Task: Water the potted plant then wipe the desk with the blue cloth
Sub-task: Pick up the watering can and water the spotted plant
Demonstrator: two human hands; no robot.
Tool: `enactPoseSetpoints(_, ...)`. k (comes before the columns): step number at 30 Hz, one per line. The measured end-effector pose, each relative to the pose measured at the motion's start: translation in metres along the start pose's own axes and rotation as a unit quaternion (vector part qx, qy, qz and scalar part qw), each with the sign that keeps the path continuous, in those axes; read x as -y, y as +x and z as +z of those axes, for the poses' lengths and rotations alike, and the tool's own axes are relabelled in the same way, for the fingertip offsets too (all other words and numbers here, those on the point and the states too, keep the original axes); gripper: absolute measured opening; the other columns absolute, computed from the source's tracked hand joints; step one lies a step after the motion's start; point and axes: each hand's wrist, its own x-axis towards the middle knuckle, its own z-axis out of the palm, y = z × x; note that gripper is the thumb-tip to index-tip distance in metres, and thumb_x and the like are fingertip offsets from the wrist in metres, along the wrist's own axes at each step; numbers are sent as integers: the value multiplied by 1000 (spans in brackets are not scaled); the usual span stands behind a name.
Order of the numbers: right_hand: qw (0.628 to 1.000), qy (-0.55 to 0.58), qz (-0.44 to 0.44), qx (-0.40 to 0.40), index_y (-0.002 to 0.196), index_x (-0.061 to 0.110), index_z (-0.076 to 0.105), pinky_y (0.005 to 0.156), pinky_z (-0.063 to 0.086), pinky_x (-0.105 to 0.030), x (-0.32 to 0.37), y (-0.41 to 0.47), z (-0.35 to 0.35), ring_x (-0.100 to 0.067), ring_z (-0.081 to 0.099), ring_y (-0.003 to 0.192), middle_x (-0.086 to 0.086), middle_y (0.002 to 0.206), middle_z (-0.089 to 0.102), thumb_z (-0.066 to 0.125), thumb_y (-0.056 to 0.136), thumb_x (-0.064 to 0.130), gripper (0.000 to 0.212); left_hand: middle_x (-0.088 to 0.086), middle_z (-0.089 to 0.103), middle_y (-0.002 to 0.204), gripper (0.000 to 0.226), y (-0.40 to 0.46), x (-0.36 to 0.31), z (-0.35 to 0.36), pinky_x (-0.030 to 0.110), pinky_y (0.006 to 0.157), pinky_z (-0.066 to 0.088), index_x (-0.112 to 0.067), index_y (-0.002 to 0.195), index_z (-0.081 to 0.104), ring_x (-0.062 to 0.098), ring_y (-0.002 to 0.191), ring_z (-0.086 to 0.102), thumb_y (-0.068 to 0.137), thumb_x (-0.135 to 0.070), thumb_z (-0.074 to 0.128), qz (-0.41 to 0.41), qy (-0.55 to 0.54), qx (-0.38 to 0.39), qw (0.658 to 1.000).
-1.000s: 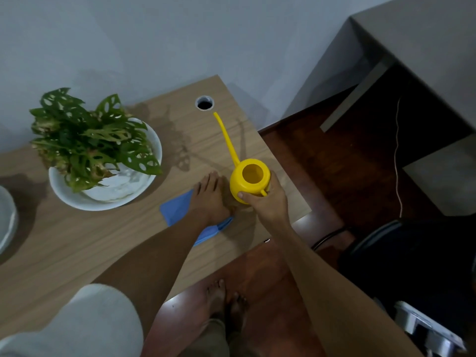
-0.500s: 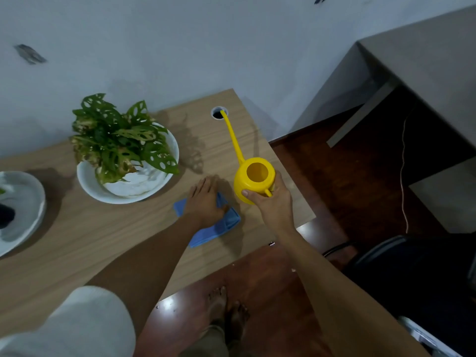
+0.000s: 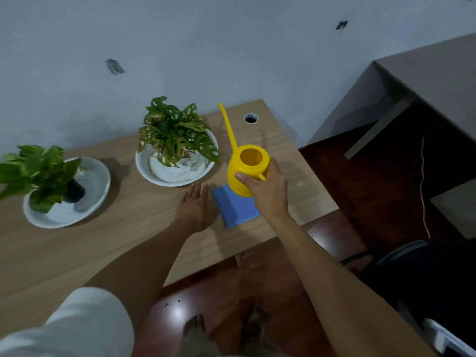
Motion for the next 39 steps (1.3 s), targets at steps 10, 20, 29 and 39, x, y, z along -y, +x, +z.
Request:
enactPoseSetpoints(10, 999, -18, 0, -50, 130, 13, 63, 93, 55, -32, 50, -74, 86, -14, 67, 105, 1, 118, 73, 90, 78, 31, 62, 11, -2, 175, 94, -24, 93, -12, 44, 130, 6, -19, 166, 3, 28, 162, -1, 96, -66, 44, 44, 17, 31, 998)
enactPoseSetpoints(20, 994, -45, 16, -102, 125, 14, 66, 95, 56, -40, 76, -113, 141, -18, 69, 105, 0, 114, 75, 90, 77, 36, 58, 14, -4, 174, 93, -39, 169, -8, 45, 131, 6, -12, 166, -2, 31, 162, -3, 99, -57, 45, 67, 4, 35, 997)
enactPoseSetpoints(29, 991, -103, 14, -86, 121, 15, 68, 93, 56, -43, 92, -113, 153, -20, 68, 103, 0, 112, 74, 89, 77, 41, 55, 15, -4, 174, 85, -39, 192, 12, 46, 131, 3, -10, 166, 2, 32, 162, -5, 103, -53, 41, 80, -21, 33, 996)
enactPoseSetpoints(39, 979, -188, -4, -85, 112, 10, 69, 82, 54, -36, 101, -98, 153, -21, 66, 94, -3, 106, 73, 88, 74, 51, 59, 17, -8, 173, 79, -37, 188, 34, 48, 130, -4, -12, 166, 4, 32, 161, -10, 104, -49, 38, 50, -60, 13, 997)
